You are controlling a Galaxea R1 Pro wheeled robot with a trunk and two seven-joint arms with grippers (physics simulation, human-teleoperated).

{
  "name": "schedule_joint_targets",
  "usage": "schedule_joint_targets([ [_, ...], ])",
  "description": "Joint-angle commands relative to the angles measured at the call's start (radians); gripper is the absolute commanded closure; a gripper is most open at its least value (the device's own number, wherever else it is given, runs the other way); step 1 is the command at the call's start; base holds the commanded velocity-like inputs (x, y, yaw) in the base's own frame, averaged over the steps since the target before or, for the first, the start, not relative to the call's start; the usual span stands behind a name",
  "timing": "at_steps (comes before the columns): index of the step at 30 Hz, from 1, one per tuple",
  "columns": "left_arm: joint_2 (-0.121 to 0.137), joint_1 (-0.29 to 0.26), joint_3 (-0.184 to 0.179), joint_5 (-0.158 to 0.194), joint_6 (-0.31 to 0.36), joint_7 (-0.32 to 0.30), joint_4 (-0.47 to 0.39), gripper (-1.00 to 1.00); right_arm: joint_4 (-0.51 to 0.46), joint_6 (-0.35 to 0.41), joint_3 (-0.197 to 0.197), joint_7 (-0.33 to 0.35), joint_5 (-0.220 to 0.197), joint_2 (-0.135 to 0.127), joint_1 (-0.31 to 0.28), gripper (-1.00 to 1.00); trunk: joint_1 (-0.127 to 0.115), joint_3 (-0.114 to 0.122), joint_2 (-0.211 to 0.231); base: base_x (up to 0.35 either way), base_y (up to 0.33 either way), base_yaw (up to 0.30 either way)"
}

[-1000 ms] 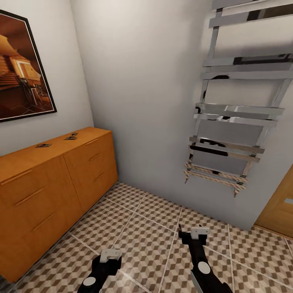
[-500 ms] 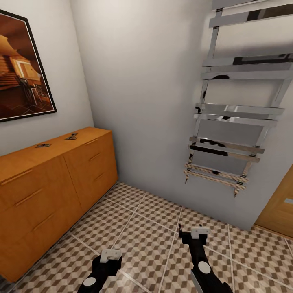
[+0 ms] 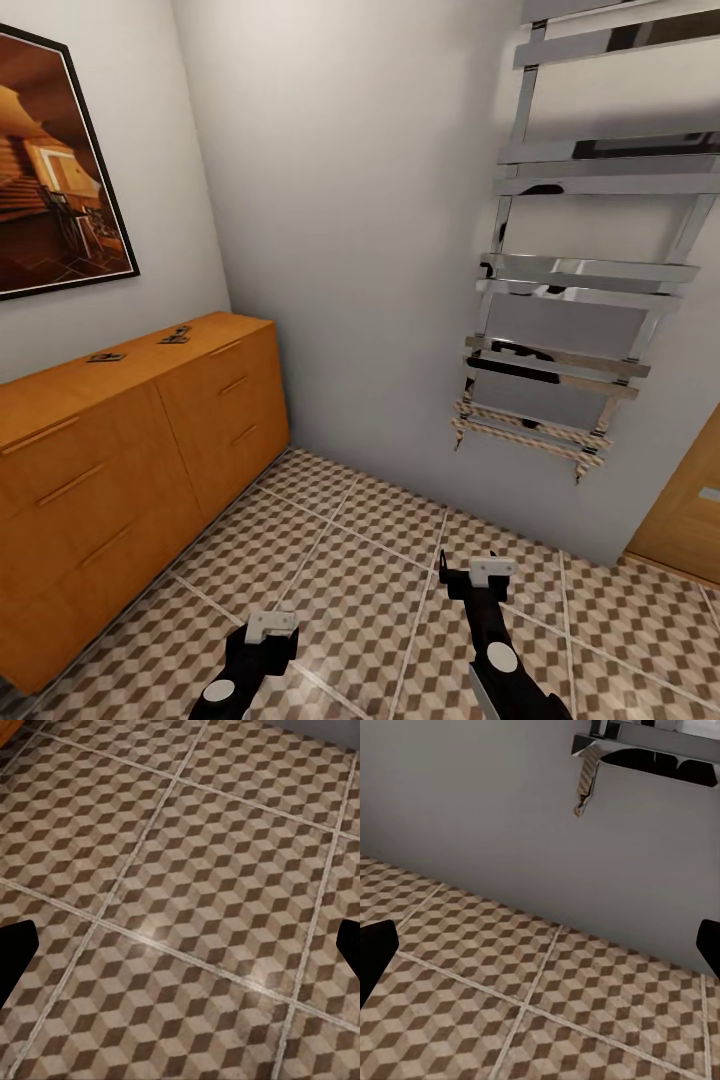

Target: Take the four mousetraps from the cabinet in the bathroom and place them on the bathroom floor. Make sure all four end up on the same floor surface, and ensure that at least two of them are either under or directly next to the same bathroom sink.

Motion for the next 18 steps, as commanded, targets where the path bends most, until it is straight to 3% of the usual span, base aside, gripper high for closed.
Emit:
schedule_joint_targets([
  [1,0.001,0.0,-0.003,0.0,0.006,0.007,-0.002,-1.0,0.001,0.001,0.002,-0.01,0.01,0.0,-0.001,-1.0,0.0,-0.001,-0.001,0.0,0.0,0.0],
  [18,-0.002,0.0,-0.004,0.0,0.006,0.011,0.011,-1.0,0.001,0.001,0.002,-0.011,0.011,0.004,-0.001,-1.0,0.0,-0.001,-0.001,0.0,0.0,0.004],
])
